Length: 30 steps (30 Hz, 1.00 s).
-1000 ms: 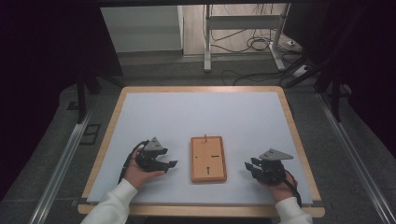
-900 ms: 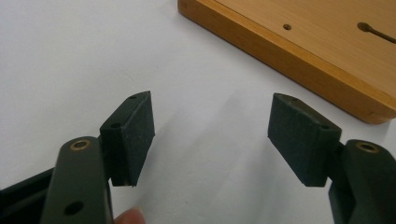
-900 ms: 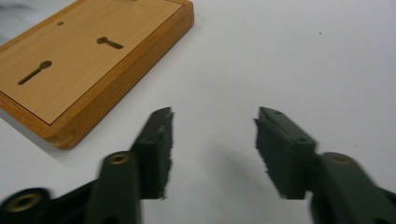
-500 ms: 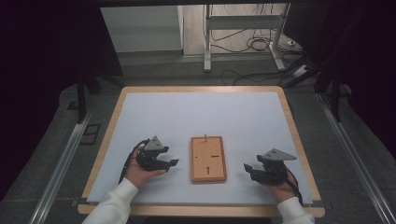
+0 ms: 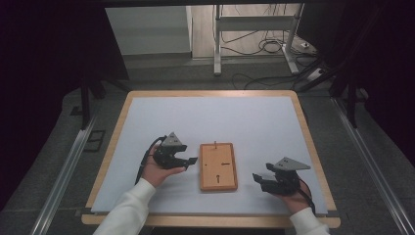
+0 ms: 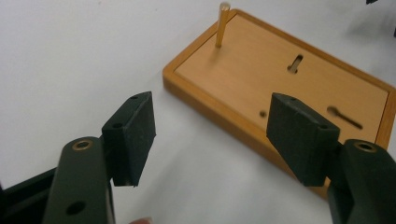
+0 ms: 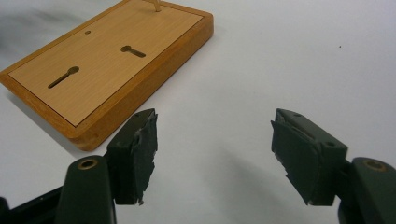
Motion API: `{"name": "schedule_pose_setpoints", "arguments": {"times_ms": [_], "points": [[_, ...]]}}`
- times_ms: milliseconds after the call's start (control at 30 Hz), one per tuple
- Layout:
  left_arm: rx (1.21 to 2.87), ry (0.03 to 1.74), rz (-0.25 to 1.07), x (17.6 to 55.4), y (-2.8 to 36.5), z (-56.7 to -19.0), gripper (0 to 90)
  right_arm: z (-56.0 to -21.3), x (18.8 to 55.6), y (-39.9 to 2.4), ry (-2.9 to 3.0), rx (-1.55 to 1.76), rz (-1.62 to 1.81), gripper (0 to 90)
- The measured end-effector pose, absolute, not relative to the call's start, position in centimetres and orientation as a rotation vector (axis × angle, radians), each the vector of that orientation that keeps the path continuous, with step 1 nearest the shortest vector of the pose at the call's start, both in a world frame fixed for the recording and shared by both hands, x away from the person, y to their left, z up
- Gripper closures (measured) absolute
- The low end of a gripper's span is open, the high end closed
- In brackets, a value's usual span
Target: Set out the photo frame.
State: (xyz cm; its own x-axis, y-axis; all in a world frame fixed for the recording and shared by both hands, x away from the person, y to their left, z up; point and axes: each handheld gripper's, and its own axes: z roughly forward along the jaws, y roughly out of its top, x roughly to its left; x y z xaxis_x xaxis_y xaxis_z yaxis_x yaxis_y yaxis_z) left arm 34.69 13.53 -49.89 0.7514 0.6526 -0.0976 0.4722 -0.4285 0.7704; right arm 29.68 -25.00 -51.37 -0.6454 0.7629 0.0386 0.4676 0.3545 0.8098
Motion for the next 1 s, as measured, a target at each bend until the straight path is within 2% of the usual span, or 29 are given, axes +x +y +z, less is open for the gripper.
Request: {"name": "schedule_pose_setpoints", "arguments": {"times_ms": [500, 1000], "points": [[2.124, 0.756, 0.259, 37.4, 11.2, -49.0, 32.2, -51.6, 29.7, -24.7, 2.282, 1.064, 1.161, 28.9], [2.12, 0.718, 0.238, 39.2, 8.8, -50.6, 48.5, -51.7, 29.8, -24.6, 2.276, 1.05, 1.139, 26.6]]}}
